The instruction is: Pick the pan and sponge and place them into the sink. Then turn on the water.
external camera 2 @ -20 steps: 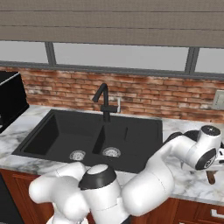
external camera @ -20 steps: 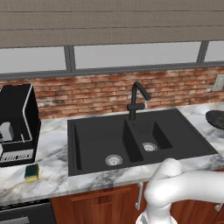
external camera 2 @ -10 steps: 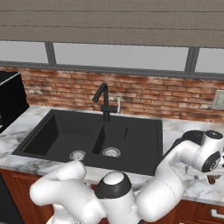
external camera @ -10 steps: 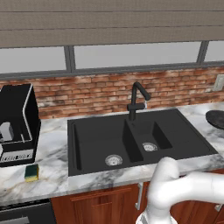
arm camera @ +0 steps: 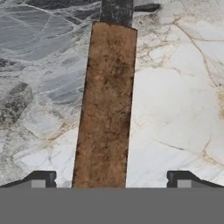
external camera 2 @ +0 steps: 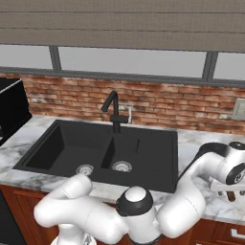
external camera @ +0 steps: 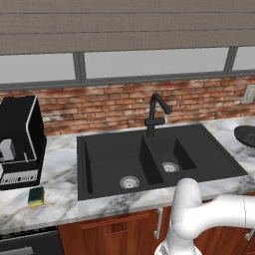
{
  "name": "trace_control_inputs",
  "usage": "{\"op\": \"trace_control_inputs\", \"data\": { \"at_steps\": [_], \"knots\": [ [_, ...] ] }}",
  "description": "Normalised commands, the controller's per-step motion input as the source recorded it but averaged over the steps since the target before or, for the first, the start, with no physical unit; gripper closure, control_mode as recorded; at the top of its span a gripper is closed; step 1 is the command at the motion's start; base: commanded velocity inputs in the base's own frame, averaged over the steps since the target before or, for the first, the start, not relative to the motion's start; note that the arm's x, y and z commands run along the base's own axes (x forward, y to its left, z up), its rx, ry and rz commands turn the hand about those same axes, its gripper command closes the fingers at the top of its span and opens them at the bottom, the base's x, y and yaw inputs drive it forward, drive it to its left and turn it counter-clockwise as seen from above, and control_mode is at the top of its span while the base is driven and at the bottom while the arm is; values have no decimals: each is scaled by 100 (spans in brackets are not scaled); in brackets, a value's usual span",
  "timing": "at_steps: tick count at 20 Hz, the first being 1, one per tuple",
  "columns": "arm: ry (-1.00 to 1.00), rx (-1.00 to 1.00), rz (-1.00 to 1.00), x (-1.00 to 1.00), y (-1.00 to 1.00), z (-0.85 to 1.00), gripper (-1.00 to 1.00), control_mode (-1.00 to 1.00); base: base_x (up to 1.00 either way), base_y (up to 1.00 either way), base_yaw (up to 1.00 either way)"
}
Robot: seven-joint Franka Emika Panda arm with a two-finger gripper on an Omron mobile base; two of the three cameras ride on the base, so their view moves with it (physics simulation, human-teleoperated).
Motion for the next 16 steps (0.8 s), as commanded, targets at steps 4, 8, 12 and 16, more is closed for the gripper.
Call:
{"op": "trace_control_inputs", "data": {
  "at_steps": [4, 8, 12, 16],
  "knots": [
    [2, 0, 0, 22, -38, -12, -100, -100, 0, 0, 0],
    [3, 0, 1, 7, -11, -30, 100, -100, 0, 0, 0],
    [0, 0, 6, -1, 7, -24, 100, -100, 0, 0, 0],
    [1, 0, 2, -20, 45, 0, 100, -100, 0, 0, 0]
  ]
}}
